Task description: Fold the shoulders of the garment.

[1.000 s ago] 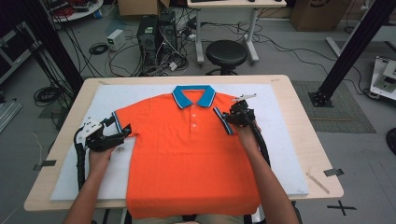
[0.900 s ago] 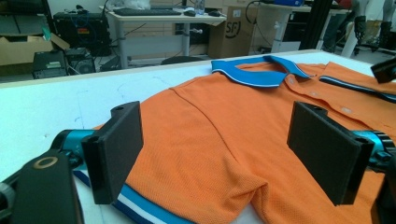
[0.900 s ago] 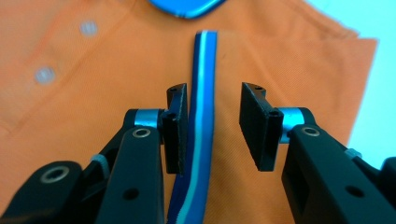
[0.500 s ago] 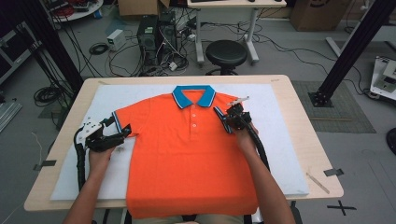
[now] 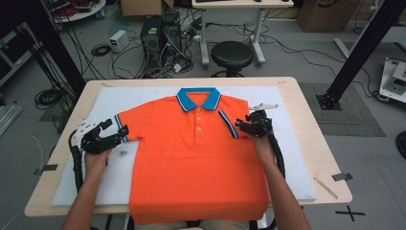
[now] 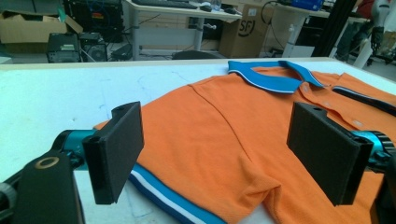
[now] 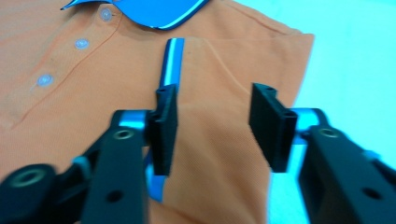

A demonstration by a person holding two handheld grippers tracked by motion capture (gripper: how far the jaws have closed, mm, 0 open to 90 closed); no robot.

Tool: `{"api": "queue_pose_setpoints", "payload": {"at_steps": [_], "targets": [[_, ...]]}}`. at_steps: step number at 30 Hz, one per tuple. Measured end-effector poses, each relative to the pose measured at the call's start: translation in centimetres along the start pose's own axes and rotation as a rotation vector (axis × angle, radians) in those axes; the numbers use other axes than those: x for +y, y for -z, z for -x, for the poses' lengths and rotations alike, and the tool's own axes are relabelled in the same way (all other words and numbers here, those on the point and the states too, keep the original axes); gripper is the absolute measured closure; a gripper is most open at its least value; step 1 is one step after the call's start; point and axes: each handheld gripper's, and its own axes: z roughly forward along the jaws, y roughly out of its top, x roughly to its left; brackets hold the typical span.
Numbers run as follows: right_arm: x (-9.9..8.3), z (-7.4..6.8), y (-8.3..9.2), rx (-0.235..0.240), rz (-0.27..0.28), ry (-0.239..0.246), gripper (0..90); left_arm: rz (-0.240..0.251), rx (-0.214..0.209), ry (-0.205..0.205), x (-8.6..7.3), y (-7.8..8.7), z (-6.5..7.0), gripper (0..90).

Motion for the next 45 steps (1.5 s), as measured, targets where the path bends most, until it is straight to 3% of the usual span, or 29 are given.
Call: {"api": "queue_pose_setpoints", "payload": {"at_steps": [5,11,13,16,17,18,19,20,22,29,31,34,38,41,45], "targets": [[-1.5,1.0,1.8,-0.043,0.045,0.008,31.4,-0.061,0.012,-0.009,1.1,-0.9,-0.9,18.8],[-3.3,2.3,3.0,-0.068,0.060,0.012,21.6,-0.112,0.001,-0.007,2.3,-2.4,-1.6,18.7],[-3.9,2.8,3.2,-0.066,0.070,0.009,21.6,-0.163,0.023,-0.013,2.7,-3.4,-2.0,18.7],[-4.6,3.2,3.6,-0.066,0.078,0.001,21.5,-0.163,0.035,-0.009,2.5,-3.8,-2.3,18.7],[-4.8,3.4,3.7,-0.064,0.080,0.003,21.5,-0.206,0.060,-0.003,2.0,-4.1,-2.8,18.7],[-5.0,3.5,3.8,-0.060,0.080,0.003,21.5,-0.206,0.060,-0.003,2.0,-4.1,-2.8,18.7],[-5.2,3.6,3.9,-0.058,0.082,0.003,21.5,-0.252,0.089,0.009,1.5,-4.4,-3.1,18.7],[-5.3,3.7,4.0,-0.054,0.082,-0.001,21.5,-0.252,0.089,0.009,1.5,-4.4,-3.1,18.7],[-5.4,3.8,4.2,-0.049,0.087,-0.002,21.5,-0.302,0.130,0.007,1.2,-4.8,-3.3,18.7],[-5.6,3.7,4.4,-0.055,0.090,0.017,21.5,-0.403,0.207,-0.029,0.8,-5.4,-2.9,19.5],[-5.6,3.7,4.4,-0.057,0.090,0.016,21.5,-0.415,0.216,-0.028,0.7,-5.5,-2.8,20.0],[-5.6,3.7,4.4,-0.056,0.092,0.016,21.5,-0.493,0.222,0.004,0.7,-6.1,-2.4,22.1],[-5.6,3.7,4.4,-0.061,0.087,0.015,21.5,-0.521,0.262,-0.011,0.9,-6.5,-1.9,22.6],[-5.6,3.7,4.4,-0.060,0.085,0.014,21.5,-0.528,0.272,-0.021,1.1,-6.8,-1.4,30.7],[-5.6,3.7,4.3,-0.059,0.085,0.011,21.5,-0.515,0.251,-0.028,1.1,-6.8,-0.7,50.2]]}}
